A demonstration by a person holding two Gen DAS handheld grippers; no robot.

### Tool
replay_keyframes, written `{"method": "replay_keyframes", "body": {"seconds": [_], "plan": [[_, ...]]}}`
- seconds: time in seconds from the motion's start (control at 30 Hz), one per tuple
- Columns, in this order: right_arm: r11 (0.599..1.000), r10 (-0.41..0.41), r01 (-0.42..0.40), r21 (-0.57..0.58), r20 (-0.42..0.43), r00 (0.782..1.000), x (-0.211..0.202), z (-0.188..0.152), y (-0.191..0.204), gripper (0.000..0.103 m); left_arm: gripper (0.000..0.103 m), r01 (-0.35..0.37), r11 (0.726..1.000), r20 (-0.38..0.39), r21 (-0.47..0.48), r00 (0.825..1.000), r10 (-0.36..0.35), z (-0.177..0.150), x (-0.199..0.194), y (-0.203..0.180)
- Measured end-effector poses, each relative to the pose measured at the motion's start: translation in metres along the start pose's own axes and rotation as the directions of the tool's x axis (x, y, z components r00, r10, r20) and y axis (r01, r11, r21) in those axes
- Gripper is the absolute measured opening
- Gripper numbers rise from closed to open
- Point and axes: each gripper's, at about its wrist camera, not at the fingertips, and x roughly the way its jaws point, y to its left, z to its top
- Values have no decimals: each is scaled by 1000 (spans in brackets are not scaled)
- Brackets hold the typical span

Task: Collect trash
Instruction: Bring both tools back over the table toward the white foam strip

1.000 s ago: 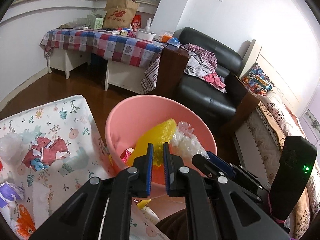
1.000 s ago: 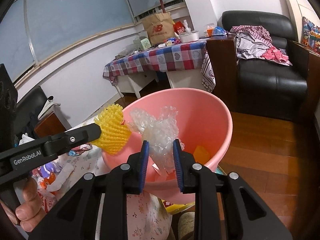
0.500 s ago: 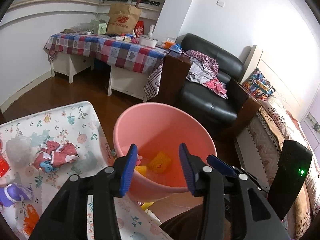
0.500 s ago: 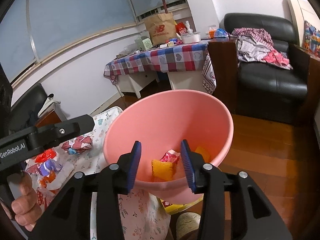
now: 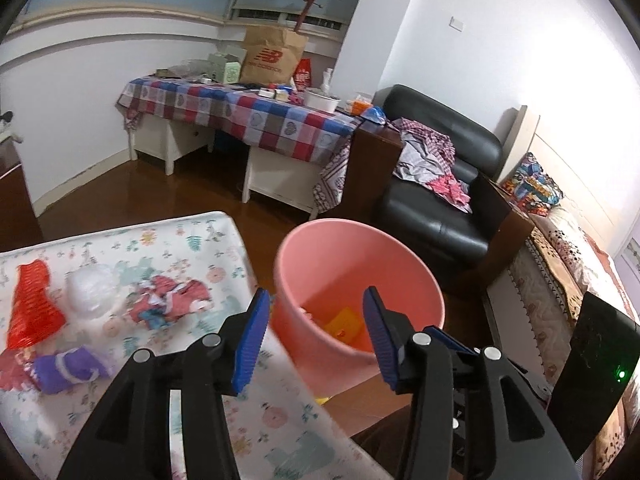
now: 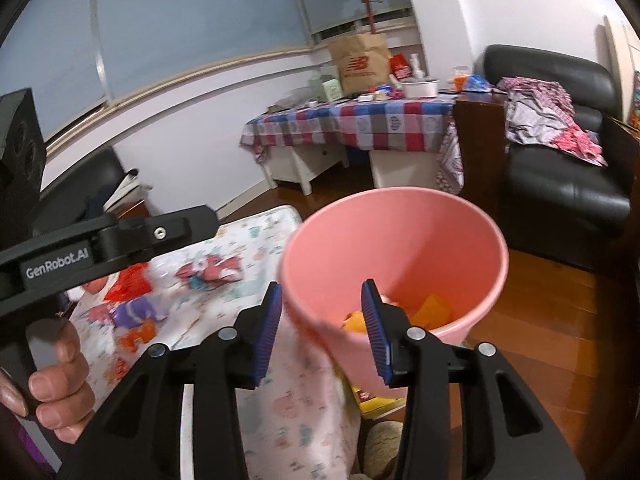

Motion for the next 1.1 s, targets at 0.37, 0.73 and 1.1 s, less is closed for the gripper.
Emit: {"method": "replay_keyframes", "body": {"seconds": [0.37,0.73,1.1], "plan": [[990,97,-103,-91,-71,993,3,-13,56,42,48,-114,993,81,17,990,112,-23,-66,42],[980,140,-159,-118,-153,978,18,-25,88,42,48,-248,969,103,-13,963,248,-58,-109,99],[971,188,-216,-100,-234,954,43,-25,107,42,48,-317,944,41,-90,946,321,-90,-115,153]]}}
